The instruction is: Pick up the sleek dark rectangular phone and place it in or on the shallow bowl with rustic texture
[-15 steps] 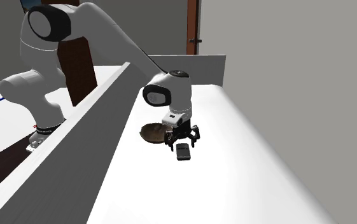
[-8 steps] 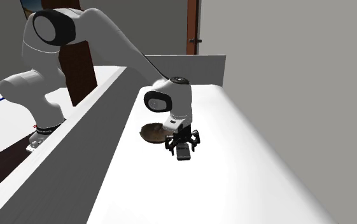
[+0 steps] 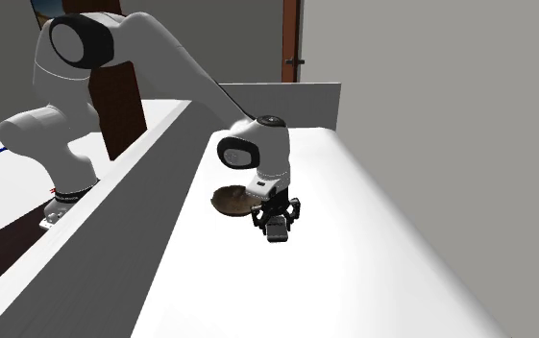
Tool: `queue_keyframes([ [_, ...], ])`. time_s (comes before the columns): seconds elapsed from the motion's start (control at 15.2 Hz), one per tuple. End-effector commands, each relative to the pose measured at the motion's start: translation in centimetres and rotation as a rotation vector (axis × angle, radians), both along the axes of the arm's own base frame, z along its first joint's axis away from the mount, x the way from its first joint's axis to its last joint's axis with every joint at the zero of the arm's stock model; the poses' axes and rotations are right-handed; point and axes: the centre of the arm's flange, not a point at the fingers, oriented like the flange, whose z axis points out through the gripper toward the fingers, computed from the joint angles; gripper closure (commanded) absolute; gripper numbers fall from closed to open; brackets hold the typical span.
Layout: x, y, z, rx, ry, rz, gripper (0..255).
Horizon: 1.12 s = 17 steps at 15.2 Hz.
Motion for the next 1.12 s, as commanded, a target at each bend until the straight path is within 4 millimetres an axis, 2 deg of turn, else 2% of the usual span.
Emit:
queue_keyframes([
  [0.0, 0.0, 0.0, -0.1, 0.000, 0.002, 0.000, 255],
  [0.33, 0.0, 0.0, -0.1, 0.000, 0.002, 0.000, 255],
  [1.06, 0.0, 0.0, 5.7, 0.000, 0.002, 0.000, 255],
])
